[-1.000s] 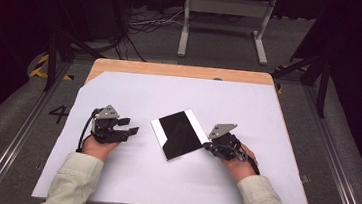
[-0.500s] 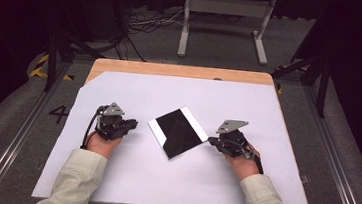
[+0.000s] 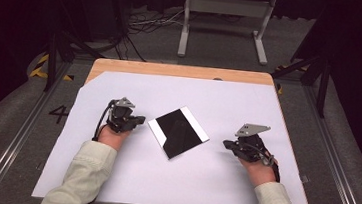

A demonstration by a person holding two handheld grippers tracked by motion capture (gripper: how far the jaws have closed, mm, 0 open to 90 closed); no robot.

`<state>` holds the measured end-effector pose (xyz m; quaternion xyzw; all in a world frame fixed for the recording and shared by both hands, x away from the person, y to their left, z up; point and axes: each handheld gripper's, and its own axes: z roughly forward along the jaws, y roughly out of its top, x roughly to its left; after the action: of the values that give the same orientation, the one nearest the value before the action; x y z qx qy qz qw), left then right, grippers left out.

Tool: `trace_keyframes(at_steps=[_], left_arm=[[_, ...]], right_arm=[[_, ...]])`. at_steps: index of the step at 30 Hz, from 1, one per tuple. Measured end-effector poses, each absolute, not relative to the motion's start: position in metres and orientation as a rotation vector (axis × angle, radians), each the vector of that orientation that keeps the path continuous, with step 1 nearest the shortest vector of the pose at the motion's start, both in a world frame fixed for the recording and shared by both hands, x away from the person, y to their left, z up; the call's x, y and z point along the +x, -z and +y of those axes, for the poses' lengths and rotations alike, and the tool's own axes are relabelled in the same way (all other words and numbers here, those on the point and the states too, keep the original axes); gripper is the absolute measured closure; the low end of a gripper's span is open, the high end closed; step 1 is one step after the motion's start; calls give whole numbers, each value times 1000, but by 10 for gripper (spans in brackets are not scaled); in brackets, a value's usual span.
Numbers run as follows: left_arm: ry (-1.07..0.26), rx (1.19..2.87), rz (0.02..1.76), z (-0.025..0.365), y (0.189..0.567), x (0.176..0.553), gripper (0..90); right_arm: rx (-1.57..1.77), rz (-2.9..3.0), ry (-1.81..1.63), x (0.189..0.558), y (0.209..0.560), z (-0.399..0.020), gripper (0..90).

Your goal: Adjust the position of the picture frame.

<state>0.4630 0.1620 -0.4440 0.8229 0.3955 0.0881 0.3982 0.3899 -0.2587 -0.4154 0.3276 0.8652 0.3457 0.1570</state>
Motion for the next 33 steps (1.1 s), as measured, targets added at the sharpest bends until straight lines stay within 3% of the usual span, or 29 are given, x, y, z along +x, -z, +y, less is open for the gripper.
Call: trace_keyframes(at_steps=[20,33], left_arm=[[-155,2066,1022,151,453,484,900],[-17,2209,889,138,446,463,900]], right_arm=[[978,2466,-1017,379,414,-275,900],[988,2444,-1038,380,406,-284,900]])
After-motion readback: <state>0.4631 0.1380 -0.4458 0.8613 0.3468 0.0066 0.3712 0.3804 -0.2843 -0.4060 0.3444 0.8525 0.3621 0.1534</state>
